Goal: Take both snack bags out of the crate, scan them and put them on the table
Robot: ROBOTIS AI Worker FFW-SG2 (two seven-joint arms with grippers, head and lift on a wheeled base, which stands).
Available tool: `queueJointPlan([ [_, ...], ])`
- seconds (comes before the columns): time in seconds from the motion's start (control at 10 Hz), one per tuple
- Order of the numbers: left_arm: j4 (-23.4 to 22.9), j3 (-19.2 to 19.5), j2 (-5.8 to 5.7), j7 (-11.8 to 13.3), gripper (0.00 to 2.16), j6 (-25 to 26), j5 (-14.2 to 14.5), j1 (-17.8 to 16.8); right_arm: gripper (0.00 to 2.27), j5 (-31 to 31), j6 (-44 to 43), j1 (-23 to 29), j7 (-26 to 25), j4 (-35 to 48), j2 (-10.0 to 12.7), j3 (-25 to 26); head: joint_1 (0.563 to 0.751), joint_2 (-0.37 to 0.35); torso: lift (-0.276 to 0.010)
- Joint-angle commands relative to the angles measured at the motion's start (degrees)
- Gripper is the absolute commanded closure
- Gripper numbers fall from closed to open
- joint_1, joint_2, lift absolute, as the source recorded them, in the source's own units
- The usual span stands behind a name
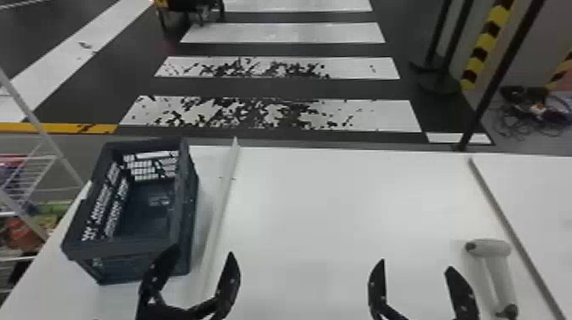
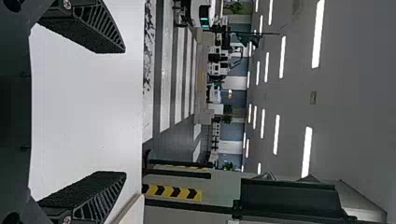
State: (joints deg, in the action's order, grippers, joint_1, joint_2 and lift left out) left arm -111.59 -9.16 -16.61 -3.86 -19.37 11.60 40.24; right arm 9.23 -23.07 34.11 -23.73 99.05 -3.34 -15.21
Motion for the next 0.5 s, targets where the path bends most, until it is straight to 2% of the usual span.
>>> queueJointPlan([
  [0.0, 0.05, 0.02, -0.09, 0.00, 0.14, 0.00, 0.00, -0.07, 0.06, 0.00, 0.00, -0.01, 0.00, 0.00, 0.00, 0.00, 0.695, 0.056, -0.093],
  [0.4, 0.05, -0.07, -0.09, 0.00, 0.14, 0.18, 0.00, -0.16, 0.06, -0.26, 0.18, -0.19, 0.00, -0.09, 0.00, 0.00, 0.695, 0.057, -0.093],
])
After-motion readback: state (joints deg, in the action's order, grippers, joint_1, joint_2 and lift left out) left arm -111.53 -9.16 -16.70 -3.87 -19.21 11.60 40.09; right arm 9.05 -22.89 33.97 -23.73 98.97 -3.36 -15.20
